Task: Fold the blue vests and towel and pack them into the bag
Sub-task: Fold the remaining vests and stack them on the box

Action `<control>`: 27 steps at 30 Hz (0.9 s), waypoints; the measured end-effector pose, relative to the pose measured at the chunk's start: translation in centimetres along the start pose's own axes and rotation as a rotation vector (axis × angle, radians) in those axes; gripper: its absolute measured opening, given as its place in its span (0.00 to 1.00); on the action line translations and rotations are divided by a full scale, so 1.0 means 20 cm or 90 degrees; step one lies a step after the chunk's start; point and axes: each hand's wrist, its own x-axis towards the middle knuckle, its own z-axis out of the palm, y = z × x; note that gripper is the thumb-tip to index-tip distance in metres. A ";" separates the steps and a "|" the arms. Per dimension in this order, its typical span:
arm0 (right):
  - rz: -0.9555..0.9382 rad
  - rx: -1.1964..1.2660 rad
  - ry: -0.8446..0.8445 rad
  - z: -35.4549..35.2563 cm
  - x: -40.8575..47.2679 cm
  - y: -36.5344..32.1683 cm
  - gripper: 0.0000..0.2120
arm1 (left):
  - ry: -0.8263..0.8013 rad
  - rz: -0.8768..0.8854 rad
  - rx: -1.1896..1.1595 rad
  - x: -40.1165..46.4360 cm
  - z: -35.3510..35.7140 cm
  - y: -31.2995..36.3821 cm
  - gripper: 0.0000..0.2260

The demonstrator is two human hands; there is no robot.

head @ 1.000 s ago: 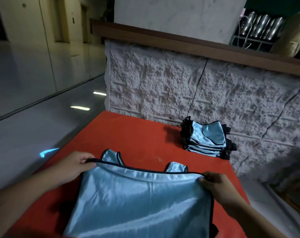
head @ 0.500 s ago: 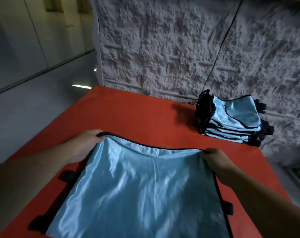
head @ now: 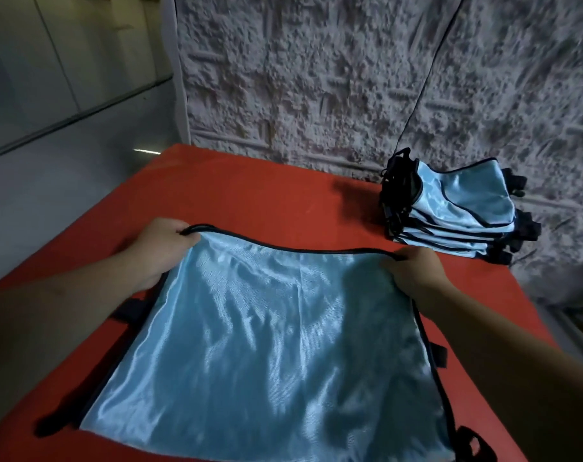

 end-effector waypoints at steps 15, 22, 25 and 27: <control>-0.437 -0.279 -0.134 0.49 -0.48 -0.23 0.30 | 0.047 0.406 0.438 -0.42 0.41 0.11 0.15; -0.225 -0.392 -0.121 0.34 -0.32 0.05 0.36 | -0.057 0.179 0.518 -0.26 0.27 -0.16 0.34; -0.165 -0.386 -0.114 0.26 -0.29 0.11 0.36 | -0.042 0.099 0.608 -0.25 0.25 -0.14 0.31; -0.159 -0.393 -0.105 0.27 -0.28 0.12 0.35 | -0.042 0.082 0.618 -0.26 0.26 -0.13 0.31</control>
